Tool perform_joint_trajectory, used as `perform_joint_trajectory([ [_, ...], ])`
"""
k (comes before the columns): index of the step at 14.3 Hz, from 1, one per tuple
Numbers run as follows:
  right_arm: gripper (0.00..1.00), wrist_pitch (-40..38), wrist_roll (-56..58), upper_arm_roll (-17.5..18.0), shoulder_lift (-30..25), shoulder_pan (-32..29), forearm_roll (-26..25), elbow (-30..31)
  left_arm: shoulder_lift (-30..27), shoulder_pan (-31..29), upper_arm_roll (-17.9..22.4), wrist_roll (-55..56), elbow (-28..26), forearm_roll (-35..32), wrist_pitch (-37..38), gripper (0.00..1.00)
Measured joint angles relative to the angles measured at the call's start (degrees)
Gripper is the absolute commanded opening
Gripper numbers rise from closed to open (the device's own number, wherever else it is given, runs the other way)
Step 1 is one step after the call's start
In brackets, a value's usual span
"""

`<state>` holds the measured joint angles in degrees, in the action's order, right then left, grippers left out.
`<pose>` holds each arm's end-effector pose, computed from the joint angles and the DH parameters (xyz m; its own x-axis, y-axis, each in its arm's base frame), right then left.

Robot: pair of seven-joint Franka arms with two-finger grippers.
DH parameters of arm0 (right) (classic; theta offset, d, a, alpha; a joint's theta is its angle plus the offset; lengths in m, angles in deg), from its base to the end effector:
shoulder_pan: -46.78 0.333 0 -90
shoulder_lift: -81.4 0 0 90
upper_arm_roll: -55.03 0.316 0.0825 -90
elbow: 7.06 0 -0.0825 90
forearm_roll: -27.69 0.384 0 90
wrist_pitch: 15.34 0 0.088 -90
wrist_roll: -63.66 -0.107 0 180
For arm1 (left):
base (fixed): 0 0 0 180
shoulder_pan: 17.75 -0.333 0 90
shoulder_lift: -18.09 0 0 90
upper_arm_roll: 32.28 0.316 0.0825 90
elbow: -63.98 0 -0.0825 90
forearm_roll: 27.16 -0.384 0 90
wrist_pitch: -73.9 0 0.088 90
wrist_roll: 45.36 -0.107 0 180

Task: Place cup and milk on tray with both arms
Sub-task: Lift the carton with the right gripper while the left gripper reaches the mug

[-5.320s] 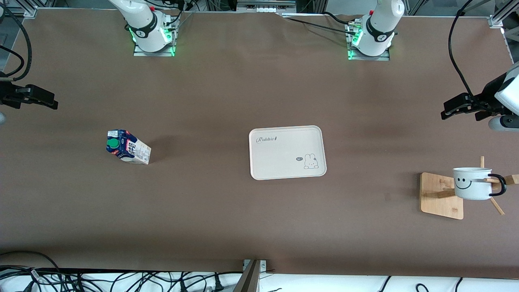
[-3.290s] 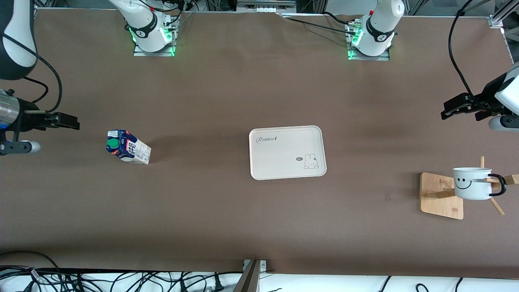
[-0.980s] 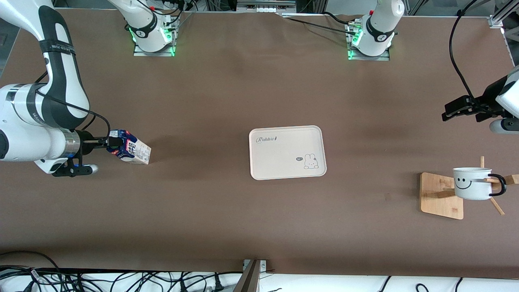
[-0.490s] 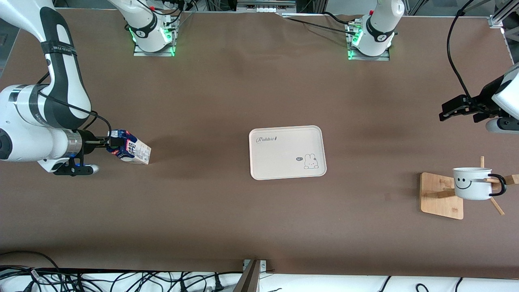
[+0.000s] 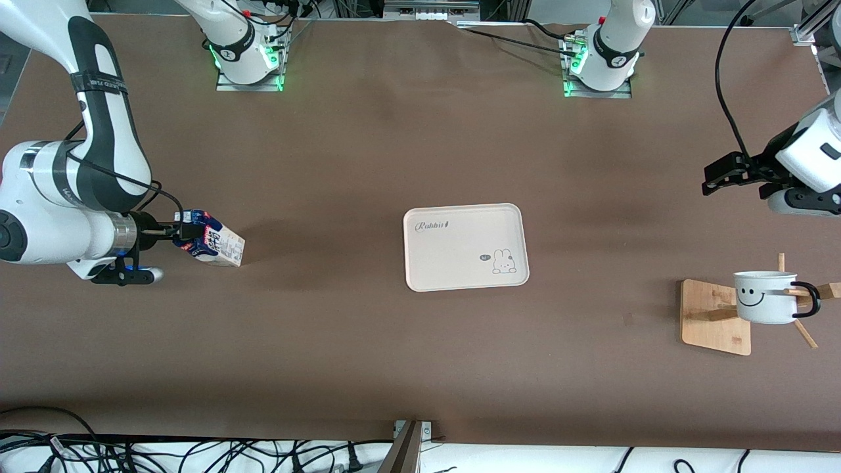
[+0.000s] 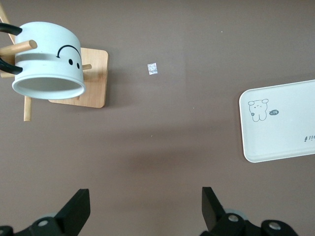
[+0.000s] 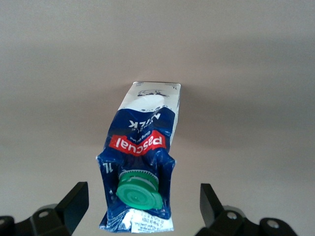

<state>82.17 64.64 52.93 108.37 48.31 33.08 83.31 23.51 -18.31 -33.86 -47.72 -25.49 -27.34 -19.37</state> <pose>0.6426 0.0052 0.3440 0.9411 -0.0065 -0.3380 -0.0330 -0.9968 -0.0727 0.5865 -0.0094 0.5798 0.9979 -0.0591 -0.0282 -0.0591 -0.9983 0.0006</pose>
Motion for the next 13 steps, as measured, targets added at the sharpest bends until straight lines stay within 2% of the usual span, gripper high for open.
perform_joint_trajectory([
  [6, 1.0, 0.0, -0.1, -0.1, 0.7, -0.1, 0.0, 0.0, 0.1, -0.3, 1.3, 0.0, -0.3, -0.4, -1.0, 1.0],
  [10, 1.0, 0.0, -0.2, -0.1, 1.0, -0.1, 0.0, 0.0, -1.1, -1.1, 1.5, 0.0, -7.6, -4.7, -15.6, 1.0],
  [13, 1.0, 0.0, -0.2, -0.2, 1.1, -0.1, 0.0, 0.1, -1.8, -2.5, 1.6, 0.0, -12.6, -5.2, -24.6, 1.0],
])
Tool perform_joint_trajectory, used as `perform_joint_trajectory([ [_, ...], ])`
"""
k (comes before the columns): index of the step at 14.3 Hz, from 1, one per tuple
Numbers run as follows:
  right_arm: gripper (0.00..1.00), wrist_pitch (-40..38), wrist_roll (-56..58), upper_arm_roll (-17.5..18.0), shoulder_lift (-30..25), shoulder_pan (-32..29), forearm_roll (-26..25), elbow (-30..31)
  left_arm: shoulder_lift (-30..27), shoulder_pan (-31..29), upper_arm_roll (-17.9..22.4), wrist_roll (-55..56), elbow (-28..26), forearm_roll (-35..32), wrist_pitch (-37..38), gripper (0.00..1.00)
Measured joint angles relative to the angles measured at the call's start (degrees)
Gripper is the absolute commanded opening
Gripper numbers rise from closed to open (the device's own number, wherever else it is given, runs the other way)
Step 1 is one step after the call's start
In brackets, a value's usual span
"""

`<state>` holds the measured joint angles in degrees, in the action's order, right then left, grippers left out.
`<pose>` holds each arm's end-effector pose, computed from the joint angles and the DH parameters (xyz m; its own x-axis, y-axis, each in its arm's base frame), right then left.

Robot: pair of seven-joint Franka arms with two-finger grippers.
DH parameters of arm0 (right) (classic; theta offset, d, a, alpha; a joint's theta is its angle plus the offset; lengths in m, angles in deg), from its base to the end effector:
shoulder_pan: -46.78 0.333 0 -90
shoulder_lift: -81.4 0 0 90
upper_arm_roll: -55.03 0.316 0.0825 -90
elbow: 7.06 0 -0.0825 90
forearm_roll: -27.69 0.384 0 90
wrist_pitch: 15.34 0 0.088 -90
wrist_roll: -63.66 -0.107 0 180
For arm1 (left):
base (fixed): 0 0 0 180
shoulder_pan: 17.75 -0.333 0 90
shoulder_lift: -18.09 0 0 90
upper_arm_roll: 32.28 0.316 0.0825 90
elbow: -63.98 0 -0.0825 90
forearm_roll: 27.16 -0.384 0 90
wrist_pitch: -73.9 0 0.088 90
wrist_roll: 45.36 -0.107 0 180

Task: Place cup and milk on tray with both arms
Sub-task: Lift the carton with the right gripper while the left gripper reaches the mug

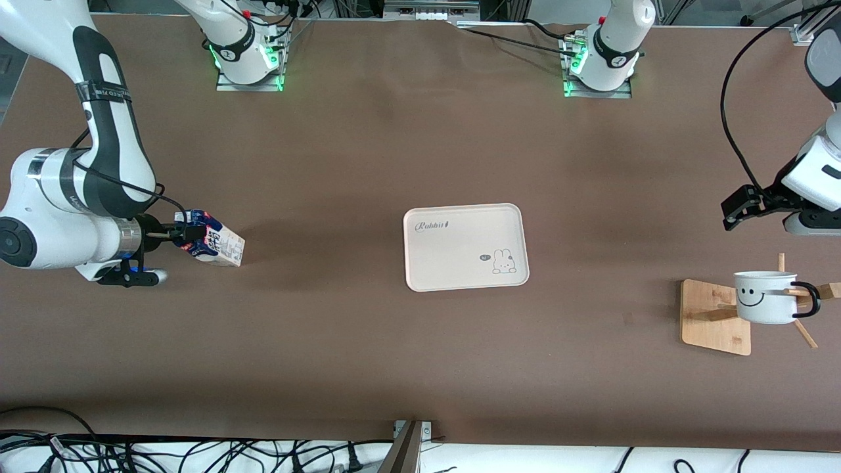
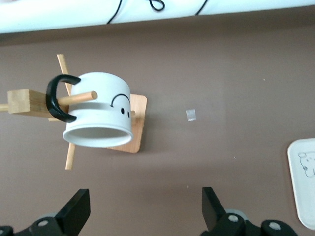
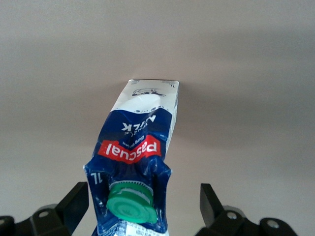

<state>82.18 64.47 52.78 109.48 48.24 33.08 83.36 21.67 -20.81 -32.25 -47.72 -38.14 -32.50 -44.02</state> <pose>0.6425 0.0030 0.3312 0.9340 -0.0134 -0.3570 -0.0407 -0.9968 -0.0692 0.6016 0.0374 0.5330 0.9781 -0.0319 0.2058 -0.0118 -0.9951 -0.0982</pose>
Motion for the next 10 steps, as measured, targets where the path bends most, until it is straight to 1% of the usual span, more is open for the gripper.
perform_joint_trajectory([
  [2, 1.0, 0.0, 0.0, 0.0, 0.1, 0.0, 0.0, 0.1, -0.1, -0.8, 0.1, 0.0, -3.6, 0.0, -9.3, 1.0],
  [4, 1.0, 0.0, 0.0, 0.0, 0.2, 0.0, 0.0, 0.2, 0.1, -1.5, 0.1, -0.1, -8.7, -0.1, -21.0, 1.0],
  [5, 1.0, 0.0, 0.0, 0.0, 0.3, 0.0, 0.0, 0.2, 0.4, -1.5, 0.1, -0.2, -10.7, -0.1, -24.9, 1.0],
  [6, 0.85, 0.0, 0.0, 0.0, 0.5, 0.0, 0.0, 0.2, 0.6, -1.5, 0.0, -0.2, -11.9, -0.1, -26.8, 1.0],
  [7, 0.68, 0.0, 0.0, 0.0, 0.6, 0.0, 0.0, 0.2, 0.7, -1.5, 0.0, -0.3, -12.5, -0.1, -27.4, 1.0],
  [8, 0.57, 0.0, 0.0, 0.0, 0.8, 0.0, 0.0, 0.2, 0.7, -1.4, -0.1, -0.3, -12.5, -0.1, -27.5, 1.0],
  [9, 0.52, 0.0, 0.0, 0.0, 0.9, 0.0, 0.0, 0.2, 0.7, -1.4, -0.1, -0.3, -12.7, -0.1, -27.5, 1.0],
  [10, 0.5, 0.1, 0.0, 0.0, 1.0, 0.0, 0.0, 0.2, 0.7, -1.4, -0.1, -0.3, -13.2, -0.1, -27.4, 1.0],
])
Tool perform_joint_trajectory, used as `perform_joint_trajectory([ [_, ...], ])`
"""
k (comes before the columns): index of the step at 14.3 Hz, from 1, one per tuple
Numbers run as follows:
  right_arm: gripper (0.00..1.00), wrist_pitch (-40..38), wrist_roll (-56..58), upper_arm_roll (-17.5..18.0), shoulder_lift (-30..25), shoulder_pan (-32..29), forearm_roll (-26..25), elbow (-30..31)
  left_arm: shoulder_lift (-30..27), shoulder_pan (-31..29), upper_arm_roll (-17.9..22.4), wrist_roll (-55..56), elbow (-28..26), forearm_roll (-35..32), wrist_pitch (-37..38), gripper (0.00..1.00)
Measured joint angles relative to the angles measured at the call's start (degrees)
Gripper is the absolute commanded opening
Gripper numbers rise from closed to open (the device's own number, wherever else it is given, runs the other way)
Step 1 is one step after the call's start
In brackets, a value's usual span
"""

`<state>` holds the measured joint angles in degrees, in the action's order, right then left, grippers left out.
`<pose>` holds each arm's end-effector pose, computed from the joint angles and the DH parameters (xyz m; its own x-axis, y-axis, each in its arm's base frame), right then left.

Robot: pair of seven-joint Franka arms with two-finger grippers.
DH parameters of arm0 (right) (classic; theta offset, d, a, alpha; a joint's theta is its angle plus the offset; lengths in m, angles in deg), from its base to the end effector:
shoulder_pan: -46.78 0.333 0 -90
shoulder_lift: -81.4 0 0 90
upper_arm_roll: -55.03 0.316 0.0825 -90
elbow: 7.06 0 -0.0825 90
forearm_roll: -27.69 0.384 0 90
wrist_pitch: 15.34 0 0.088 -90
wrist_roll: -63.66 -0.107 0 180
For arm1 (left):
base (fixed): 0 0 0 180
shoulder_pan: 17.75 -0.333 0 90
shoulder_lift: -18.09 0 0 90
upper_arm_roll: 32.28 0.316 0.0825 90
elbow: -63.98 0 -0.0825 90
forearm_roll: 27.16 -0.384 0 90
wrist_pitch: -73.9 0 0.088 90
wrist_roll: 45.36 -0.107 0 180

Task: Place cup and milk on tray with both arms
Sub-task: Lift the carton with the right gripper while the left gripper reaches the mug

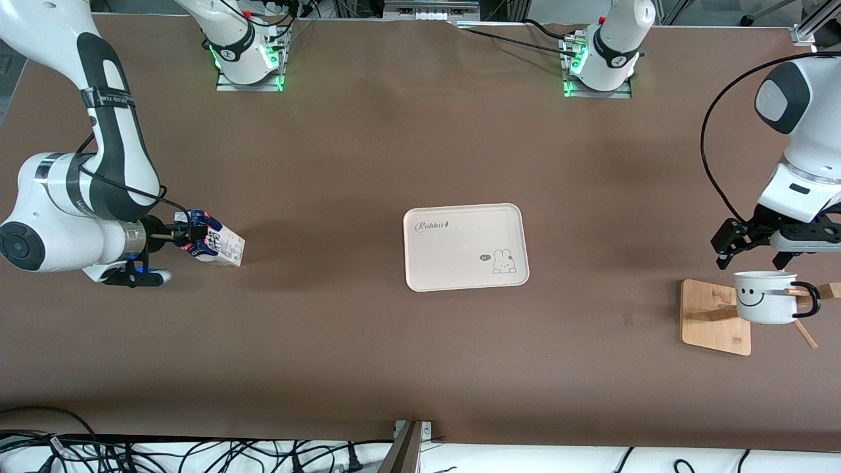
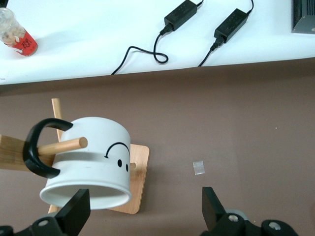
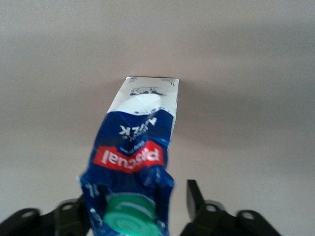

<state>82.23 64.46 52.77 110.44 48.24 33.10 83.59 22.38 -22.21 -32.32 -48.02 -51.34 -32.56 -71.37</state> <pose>0.6415 0.0029 0.3188 0.9267 -0.0141 -0.3755 -0.0427 -0.9968 -0.0681 0.6044 0.0457 0.4656 0.9033 -0.0540 0.4256 -0.0116 -0.9948 -0.1016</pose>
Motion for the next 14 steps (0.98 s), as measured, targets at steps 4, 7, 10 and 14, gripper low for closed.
perform_joint_trajectory([
  [4, 0.5, 0.7, 0.0, 0.0, -0.2, 0.0, 0.1, -0.3, 0.1, 0.0, 0.0, 0.0, -4.3, 0.0, -0.1, 1.0],
  [7, 0.41, 0.7, 0.0, 0.0, -0.3, 0.0, 0.2, -1.1, -0.5, 0.0, 0.0, 0.0, -4.7, 0.0, -0.5, 1.0],
  [10, 0.35, 0.7, 0.0, 0.0, -0.3, 0.0, 0.2, -1.2, -0.4, 0.0, 0.0, 0.0, -5.8, 0.0, -6.1, 1.0],
  [14, 0.35, 0.7, 0.0, 0.0, -0.3, 0.0, 0.2, -1.2, 0.3, 0.0, 0.0, 0.0, -8.4, 0.0, -11.1, 1.0],
])
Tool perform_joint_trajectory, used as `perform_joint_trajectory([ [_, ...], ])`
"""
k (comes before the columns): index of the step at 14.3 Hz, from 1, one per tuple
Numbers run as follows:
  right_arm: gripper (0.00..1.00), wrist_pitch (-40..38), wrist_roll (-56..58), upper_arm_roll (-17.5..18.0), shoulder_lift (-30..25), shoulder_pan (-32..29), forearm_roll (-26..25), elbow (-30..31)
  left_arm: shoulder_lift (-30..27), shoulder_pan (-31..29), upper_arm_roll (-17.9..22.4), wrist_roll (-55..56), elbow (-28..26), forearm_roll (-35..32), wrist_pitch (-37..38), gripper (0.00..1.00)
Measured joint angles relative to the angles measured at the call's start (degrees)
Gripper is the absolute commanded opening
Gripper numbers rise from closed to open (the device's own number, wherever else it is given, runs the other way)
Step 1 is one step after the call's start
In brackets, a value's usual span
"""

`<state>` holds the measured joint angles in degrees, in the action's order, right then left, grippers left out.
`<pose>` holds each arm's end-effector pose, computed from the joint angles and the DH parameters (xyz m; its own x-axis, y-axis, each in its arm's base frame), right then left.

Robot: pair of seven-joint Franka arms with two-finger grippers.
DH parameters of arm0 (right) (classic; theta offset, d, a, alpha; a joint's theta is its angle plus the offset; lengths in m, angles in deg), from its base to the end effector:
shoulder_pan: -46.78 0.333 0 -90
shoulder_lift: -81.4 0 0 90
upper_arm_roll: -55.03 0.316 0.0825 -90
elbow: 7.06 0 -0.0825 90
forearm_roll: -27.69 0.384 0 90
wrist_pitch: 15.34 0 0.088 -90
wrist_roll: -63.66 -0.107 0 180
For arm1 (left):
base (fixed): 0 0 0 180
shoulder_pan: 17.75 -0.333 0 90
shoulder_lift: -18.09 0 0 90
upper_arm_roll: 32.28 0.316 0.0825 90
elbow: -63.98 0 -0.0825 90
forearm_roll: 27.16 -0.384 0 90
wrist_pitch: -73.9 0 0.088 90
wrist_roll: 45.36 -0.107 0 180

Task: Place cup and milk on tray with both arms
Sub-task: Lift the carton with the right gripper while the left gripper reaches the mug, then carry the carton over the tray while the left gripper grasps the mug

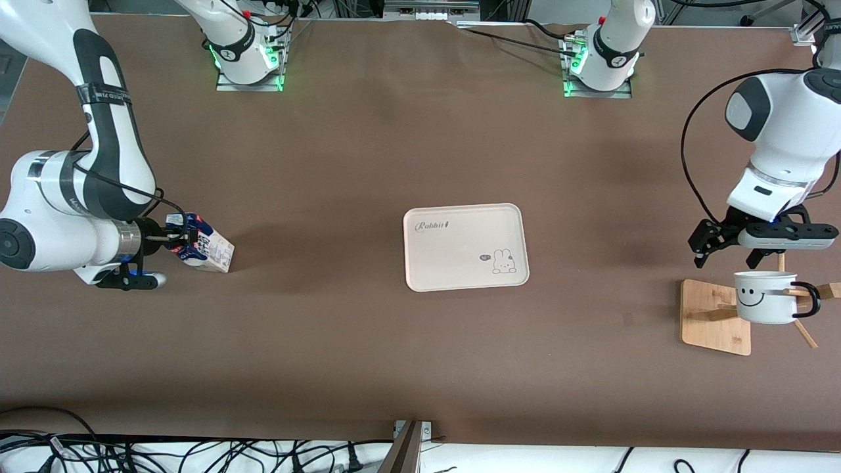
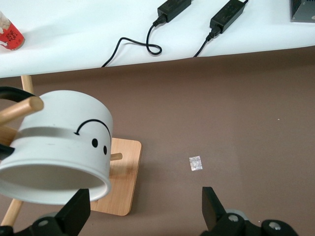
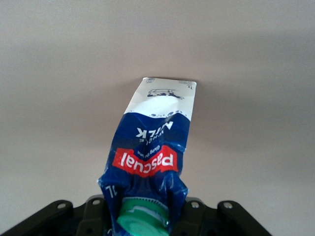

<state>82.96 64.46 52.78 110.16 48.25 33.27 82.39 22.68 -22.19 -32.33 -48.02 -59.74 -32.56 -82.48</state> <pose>0.6483 0.0033 0.3314 0.9405 -0.0148 -0.3395 -0.0416 -0.9966 -0.0716 0.5864 0.0415 0.4149 0.8838 -0.0648 0.4634 -0.0230 -0.9952 -0.0954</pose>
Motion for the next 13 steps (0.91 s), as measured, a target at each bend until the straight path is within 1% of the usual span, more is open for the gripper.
perform_joint_trajectory([
  [3, 0.35, 0.0, 0.0, 0.0, -0.1, 0.0, 0.0, -0.1, 0.2, 0.0, 0.0, 0.0, -0.2, 0.0, -0.8, 1.0],
  [5, 0.35, -0.1, 0.0, 0.0, -0.9, 0.0, 0.2, -0.5, 1.2, 0.0, 0.0, 0.0, -0.4, 0.0, -4.4, 1.0],
  [6, 0.35, -0.8, -0.1, 0.2, -2.0, 0.1, 0.8, -0.7, 1.9, -0.1, 0.0, 0.0, -0.4, 0.0, -5.7, 1.0],
  [8, 0.35, -3.0, -1.4, 1.3, -5.2, 0.2, 3.6, -1.2, 3.2, -0.2, 0.1, 0.0, -0.4, 0.0, -6.9, 1.0],
  [10, 0.35, -4.5, -4.3, 3.4, -9.2, 0.2, 5.6, -1.6, 3.7, -0.3, 0.1, 0.0, -0.4, 0.0, -7.3, 1.0],
  [13, 0.35, -4.7, -10.3, 9.0, -12.6, 0.4, 6.0, -2.6, 3.7, -0.5, 0.2, 0.0, -0.4, -0.1, -7.5, 1.0],
])
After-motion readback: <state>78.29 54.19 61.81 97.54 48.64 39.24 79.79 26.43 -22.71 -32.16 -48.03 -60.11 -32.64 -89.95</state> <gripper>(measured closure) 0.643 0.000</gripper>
